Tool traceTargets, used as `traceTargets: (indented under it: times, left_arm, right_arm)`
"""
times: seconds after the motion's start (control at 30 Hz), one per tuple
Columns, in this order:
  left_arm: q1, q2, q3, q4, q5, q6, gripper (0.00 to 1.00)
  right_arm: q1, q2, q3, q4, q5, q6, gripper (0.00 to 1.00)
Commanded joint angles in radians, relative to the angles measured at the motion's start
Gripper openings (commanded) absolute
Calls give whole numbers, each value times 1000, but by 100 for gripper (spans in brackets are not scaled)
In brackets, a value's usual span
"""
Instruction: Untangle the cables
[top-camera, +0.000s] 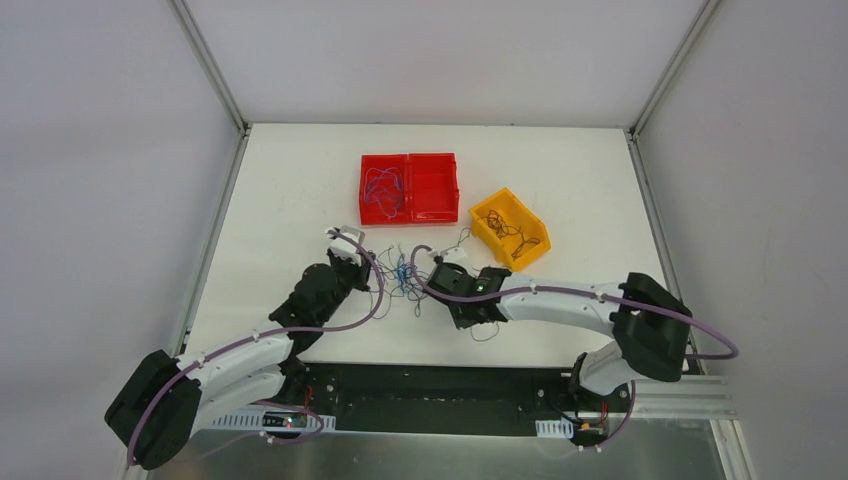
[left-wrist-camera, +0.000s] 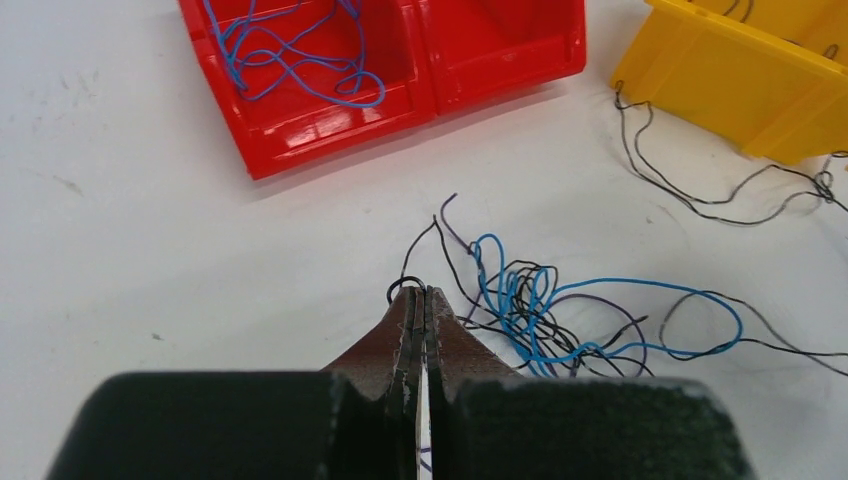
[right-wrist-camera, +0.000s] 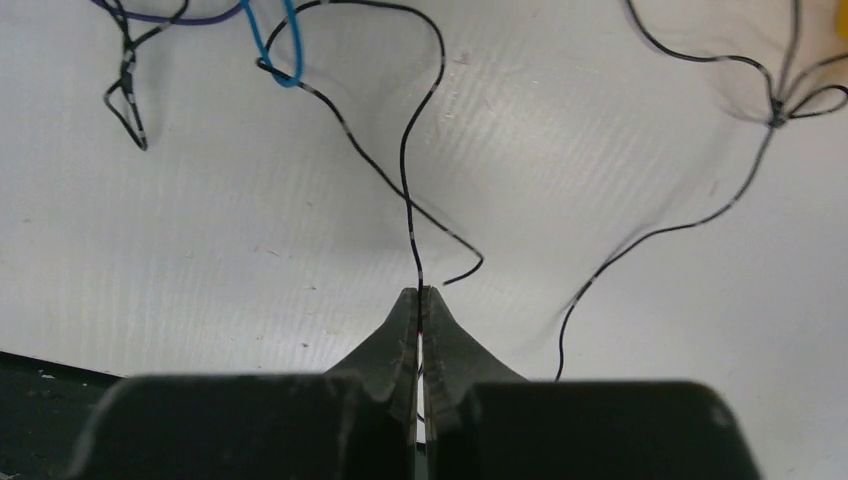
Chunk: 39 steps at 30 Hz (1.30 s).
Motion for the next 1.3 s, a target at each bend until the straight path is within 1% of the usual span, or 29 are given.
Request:
traceTargets:
  times: [0.0,0.07,0.17,0.2,0.3,0.43,0.5,0.57,0.67,0.77,0.8,0.87,0.9,0.97,1.07,1.1,1.17,1.2,1.27]
  left_arm:
    - [8,-35,-1,-15,-152,8,0]
    - [8,-59,-7,-38,-230,-4,0]
    - [10,-92,-32,-41,-329,-41,0]
    - [10,-100,-41,-33,-348,-50,0]
    - [9,-106,-47,-30,-364,-57,0]
    - [11,-98,-34,-46,-393,-72,0]
    - [11,-101,-36,-51,-394,-75,0]
    - [11,-104,-35,-56,-398,-78,0]
    - [11,-109,-26,-71,-362,-62,0]
    - [11,-114,-3,-98,-309,-44,0]
    - [11,-114,10,-110,-281,-40,0]
    - [10,-124,58,-183,-186,-36,0]
    - [10,-122,82,-217,-144,-42,2]
    - [10,-103,121,-250,-61,-50,15]
    - [9,-67,172,-266,38,-48,52]
    - [8,-54,186,-265,73,-44,60]
    - [4,-15,218,-258,133,-15,73]
    - [4,18,238,-252,175,7,75]
    - [1,103,286,-242,276,60,75]
  right_arm:
    - [-39,-149,-32,-76,104,70,0]
    - [-92,-243,-72,-102,122,97,0]
    - [-210,-396,-149,-114,112,134,0]
    - [-268,-453,-176,-109,99,144,0]
    - [-383,-609,-239,-100,62,169,0]
    - [-499,-753,-263,-140,99,212,0]
    - [-539,-798,-268,-154,112,228,0]
    - [-569,-830,-274,-144,78,215,0]
    - [-580,-830,-275,-117,-7,182,0]
    - [-580,-804,-266,-104,-48,168,0]
    - [-579,-800,-264,-98,-64,158,0]
    - [-580,-792,-258,-91,-80,152,0]
    - [-580,-793,-257,-87,-85,150,0]
    - [-580,-794,-256,-85,-85,148,0]
    - [-580,-797,-247,-84,-102,135,0]
    - [-580,-794,-242,-84,-110,131,0]
    - [-580,-789,-233,-84,-125,127,0]
    - [-579,-786,-230,-83,-130,125,0]
    - [-579,-780,-225,-81,-142,120,0]
